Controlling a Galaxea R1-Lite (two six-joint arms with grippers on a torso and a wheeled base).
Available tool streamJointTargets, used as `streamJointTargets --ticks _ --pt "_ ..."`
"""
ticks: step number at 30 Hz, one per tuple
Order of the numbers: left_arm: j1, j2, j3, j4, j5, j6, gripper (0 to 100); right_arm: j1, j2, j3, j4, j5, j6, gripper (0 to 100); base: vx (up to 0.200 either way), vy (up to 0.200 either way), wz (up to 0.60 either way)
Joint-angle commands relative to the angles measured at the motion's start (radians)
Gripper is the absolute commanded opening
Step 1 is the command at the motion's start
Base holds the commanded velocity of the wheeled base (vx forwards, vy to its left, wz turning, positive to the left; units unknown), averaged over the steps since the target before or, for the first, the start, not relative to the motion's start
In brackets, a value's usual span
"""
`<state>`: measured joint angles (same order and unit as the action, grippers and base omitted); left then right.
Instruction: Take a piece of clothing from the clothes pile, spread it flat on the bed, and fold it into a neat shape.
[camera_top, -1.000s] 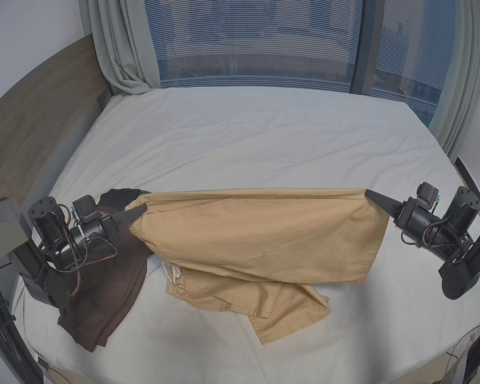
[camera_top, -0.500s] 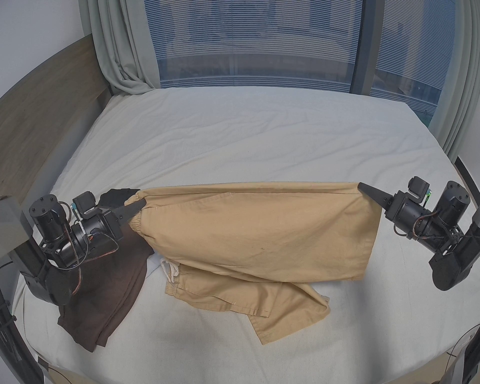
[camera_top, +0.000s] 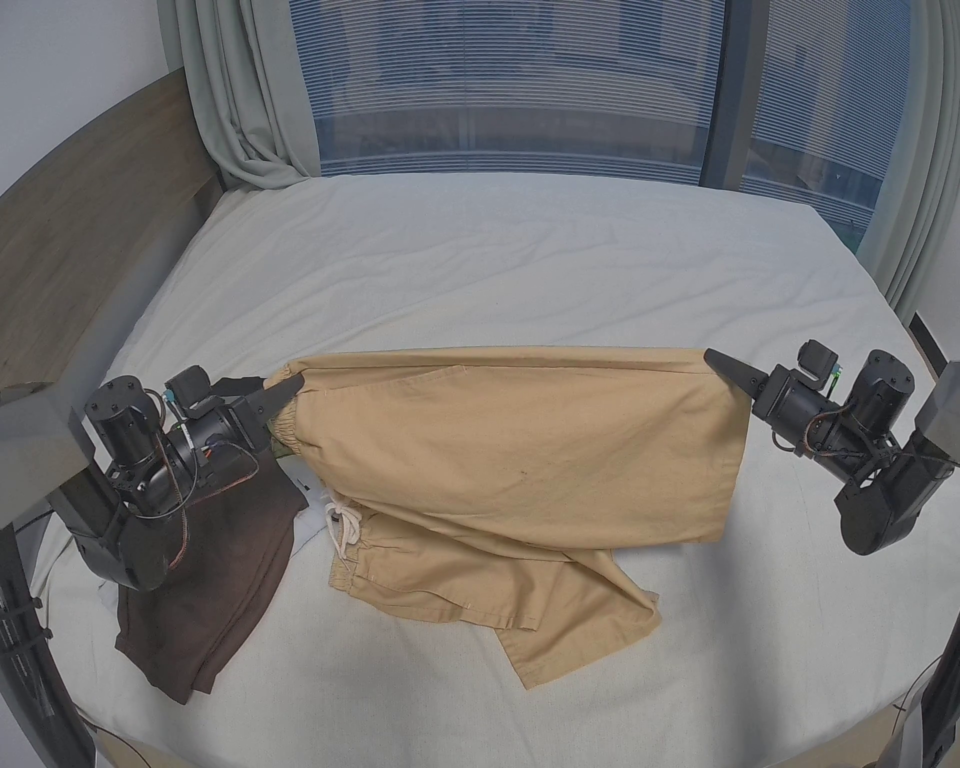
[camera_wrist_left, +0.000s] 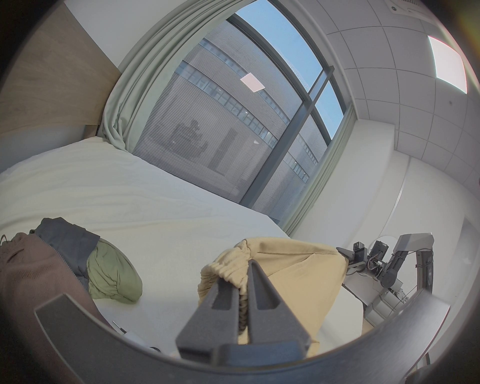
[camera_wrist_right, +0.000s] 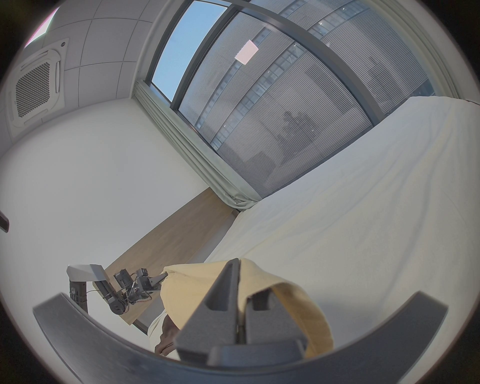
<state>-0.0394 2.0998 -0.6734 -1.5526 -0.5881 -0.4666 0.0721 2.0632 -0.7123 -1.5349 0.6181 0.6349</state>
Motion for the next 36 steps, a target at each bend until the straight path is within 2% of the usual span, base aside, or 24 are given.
streamJointTargets --ticks 1,14,19,27,36 --pt "-0.007 0.049 -0.035 -0.001 0.014 -0.001 0 -0.009 0.057 -0.042 -0.001 0.000 0.000 0 0.000 0.000 0.00" --pt "-0.027 0.129 -0.160 0.000 0.077 -0.026 0 -0.017 0.155 -0.151 0.002 0.002 0.006 0 0.000 0.000 0.00" --pt "-0.028 0.166 -0.216 0.000 0.083 -0.052 0 -0.017 0.204 -0.226 0.002 0.002 0.048 0 0.000 0.000 0.00" --pt "-0.045 0.256 -0.314 0.000 0.113 -0.063 0 -0.035 0.285 -0.322 0.007 0.002 0.062 0 0.000 0.000 0.00" --pt "-0.068 0.341 -0.445 0.005 0.142 -0.093 0 -0.051 0.364 -0.449 0.065 0.002 0.068 0 0.000 0.000 0.00"
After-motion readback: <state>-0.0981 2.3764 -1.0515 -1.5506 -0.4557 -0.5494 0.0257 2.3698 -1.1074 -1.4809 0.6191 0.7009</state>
